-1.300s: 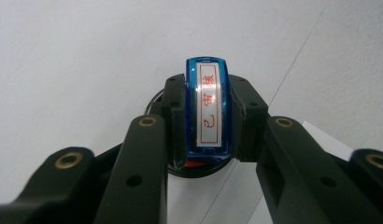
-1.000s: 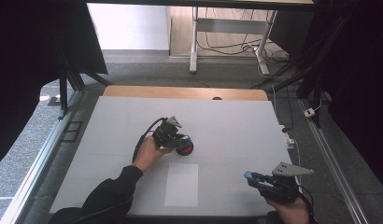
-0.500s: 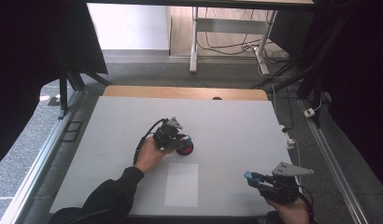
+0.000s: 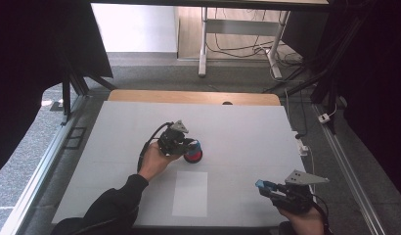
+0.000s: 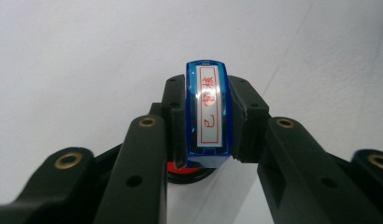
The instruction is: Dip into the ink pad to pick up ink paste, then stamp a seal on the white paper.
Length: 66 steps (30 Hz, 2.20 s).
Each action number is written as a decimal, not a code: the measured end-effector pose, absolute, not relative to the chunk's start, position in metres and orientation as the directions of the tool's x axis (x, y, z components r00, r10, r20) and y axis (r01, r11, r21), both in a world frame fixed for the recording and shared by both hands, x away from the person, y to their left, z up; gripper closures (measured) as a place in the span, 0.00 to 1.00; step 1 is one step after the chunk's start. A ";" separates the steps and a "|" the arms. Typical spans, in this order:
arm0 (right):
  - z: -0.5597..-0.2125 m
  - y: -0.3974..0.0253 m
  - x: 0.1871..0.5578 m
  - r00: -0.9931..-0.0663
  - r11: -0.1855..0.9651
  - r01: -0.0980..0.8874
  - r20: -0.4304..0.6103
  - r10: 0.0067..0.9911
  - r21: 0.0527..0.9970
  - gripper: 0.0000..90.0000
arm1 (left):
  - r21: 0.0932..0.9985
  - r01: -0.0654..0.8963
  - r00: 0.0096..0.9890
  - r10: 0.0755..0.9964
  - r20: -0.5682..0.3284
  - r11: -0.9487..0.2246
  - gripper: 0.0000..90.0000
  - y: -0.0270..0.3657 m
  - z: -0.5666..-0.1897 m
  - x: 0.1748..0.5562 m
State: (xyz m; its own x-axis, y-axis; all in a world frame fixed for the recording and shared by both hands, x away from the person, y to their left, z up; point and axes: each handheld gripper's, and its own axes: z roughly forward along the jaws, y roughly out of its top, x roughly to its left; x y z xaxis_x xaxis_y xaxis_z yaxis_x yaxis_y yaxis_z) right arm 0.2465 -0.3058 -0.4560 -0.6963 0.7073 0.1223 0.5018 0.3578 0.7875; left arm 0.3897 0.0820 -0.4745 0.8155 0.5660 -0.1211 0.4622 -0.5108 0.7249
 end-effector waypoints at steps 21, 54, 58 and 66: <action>-0.455 -0.306 0.246 -0.700 0.362 0.498 0.119 0.705 0.788 0.76 | 0.742 0.453 0.838 0.521 -0.164 -0.495 0.78 0.091 -0.452 0.368; -0.455 -0.306 0.246 -0.704 0.362 0.496 0.122 0.700 0.789 0.76 | 0.774 0.408 0.873 0.456 -0.175 -0.485 0.78 0.106 -0.436 0.318; -0.455 -0.306 0.245 -0.702 0.364 0.496 0.118 0.702 0.788 0.76 | 0.772 0.404 0.877 0.448 -0.175 -0.491 0.78 0.105 -0.436 0.314; -0.455 -0.306 0.245 -0.705 0.362 0.494 0.120 0.699 0.790 0.76 | 0.766 0.402 0.881 0.440 -0.175 -0.501 0.78 0.104 -0.438 0.308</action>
State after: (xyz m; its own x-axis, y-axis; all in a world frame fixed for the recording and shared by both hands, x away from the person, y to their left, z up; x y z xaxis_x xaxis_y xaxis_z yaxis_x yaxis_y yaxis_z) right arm 0.2453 -0.3064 -0.4554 -0.7046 0.6993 0.1204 0.4944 0.3621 0.7902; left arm 0.3078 0.1037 -0.4379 0.8809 0.4399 -0.1747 0.4022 -0.5010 0.7663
